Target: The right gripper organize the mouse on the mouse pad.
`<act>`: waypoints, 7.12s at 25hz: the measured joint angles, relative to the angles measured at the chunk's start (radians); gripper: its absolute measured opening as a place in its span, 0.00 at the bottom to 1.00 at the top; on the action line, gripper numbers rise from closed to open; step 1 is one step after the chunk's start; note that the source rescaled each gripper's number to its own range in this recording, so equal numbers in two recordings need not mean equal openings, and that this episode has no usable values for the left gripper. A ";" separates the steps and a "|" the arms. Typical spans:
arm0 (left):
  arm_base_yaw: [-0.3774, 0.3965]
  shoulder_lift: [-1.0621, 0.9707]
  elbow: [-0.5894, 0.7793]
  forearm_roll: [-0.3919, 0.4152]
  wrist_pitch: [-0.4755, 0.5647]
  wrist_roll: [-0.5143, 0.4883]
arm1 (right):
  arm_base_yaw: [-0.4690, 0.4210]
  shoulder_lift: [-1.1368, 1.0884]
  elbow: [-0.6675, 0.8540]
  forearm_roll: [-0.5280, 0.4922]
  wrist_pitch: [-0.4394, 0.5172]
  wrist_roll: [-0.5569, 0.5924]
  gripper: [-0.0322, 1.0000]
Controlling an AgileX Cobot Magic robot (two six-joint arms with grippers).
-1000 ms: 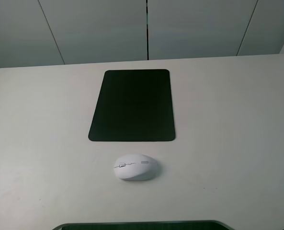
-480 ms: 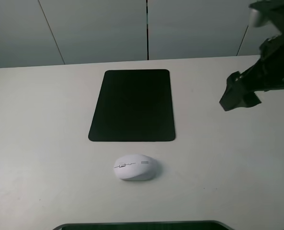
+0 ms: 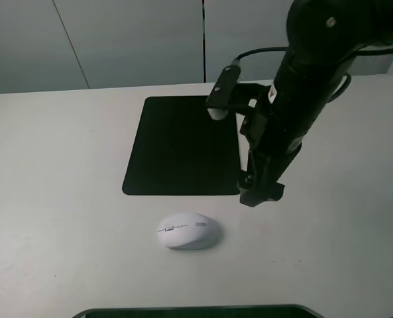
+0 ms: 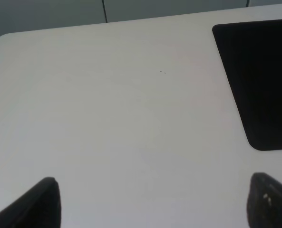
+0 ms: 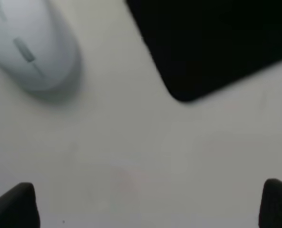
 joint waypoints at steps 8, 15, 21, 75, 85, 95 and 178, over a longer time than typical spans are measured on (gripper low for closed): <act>0.000 0.000 0.000 0.000 0.000 0.000 | 0.107 0.162 -0.109 0.040 0.027 -0.146 1.00; 0.000 0.000 0.000 0.000 0.000 0.000 | 0.172 0.257 -0.135 0.046 -0.037 -0.169 1.00; 0.000 0.000 0.000 0.000 0.000 0.000 | 0.209 0.306 -0.137 0.071 -0.052 -0.175 1.00; 0.000 0.000 0.000 0.000 0.000 0.000 | 0.243 0.436 -0.147 0.041 -0.212 -0.133 0.07; 0.000 0.000 0.000 0.000 0.000 0.000 | 0.243 0.394 -0.164 0.041 -0.176 -0.043 0.07; 0.000 0.000 0.000 0.000 0.000 0.000 | 0.196 0.374 -0.339 -0.006 -0.157 0.499 0.07; 0.000 0.000 0.000 0.000 0.000 0.000 | -0.126 0.262 -0.295 -0.130 -0.211 1.086 0.99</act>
